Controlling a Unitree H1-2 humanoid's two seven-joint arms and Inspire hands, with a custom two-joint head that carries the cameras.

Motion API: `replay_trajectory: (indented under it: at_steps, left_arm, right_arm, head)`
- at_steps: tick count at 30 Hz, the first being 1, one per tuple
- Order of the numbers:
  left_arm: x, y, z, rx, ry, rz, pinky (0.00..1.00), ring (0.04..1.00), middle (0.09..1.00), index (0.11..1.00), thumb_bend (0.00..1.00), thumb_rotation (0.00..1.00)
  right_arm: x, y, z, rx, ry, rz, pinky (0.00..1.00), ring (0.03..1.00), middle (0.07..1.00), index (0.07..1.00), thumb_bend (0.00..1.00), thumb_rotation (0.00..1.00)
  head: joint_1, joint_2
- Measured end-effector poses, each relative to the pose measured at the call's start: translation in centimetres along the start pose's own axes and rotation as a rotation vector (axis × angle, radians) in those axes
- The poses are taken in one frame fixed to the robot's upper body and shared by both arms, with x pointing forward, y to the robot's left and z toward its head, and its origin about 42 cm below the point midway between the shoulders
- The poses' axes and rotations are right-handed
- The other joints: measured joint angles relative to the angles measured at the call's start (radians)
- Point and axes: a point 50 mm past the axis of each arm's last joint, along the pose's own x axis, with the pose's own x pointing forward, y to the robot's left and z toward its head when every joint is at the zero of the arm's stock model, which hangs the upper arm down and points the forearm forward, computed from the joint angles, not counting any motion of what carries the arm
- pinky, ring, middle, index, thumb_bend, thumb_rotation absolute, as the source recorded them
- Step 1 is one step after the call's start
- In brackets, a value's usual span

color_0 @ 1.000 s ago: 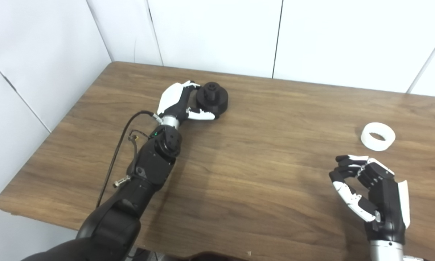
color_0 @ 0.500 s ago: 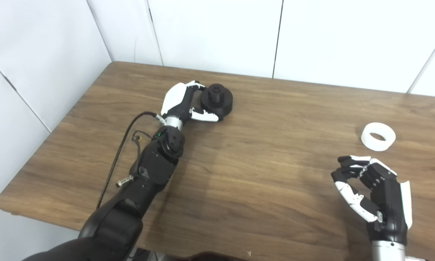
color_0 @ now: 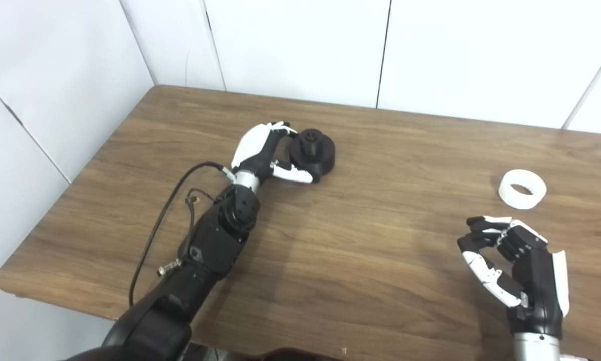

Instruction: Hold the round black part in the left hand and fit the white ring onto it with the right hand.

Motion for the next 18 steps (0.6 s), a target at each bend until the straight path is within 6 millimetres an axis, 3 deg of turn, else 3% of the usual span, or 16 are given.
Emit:
replay_trajectory:
  at_steps: [8,18]
  left_arm:
    - [-1.8,-0.5,1.3,0.014,-0.049,-0.070,1.00,0.995,0.939,0.633,0.91,0.29]
    - [-5.5,-1.4,2.6,-0.001,-0.103,-0.146,1.00,1.000,0.945,0.621,0.89,0.23]
  right_arm:
    - [0.0,0.0,0.0,-0.004,-0.001,0.001,0.44,0.519,0.598,0.497,0.51,0.16]
    - [0.0,0.0,0.0,-0.015,0.007,-0.001,0.43,0.515,0.596,0.496,0.50,0.16]
  head:
    - [-0.014,0.006]
    - [-0.040,0.012]
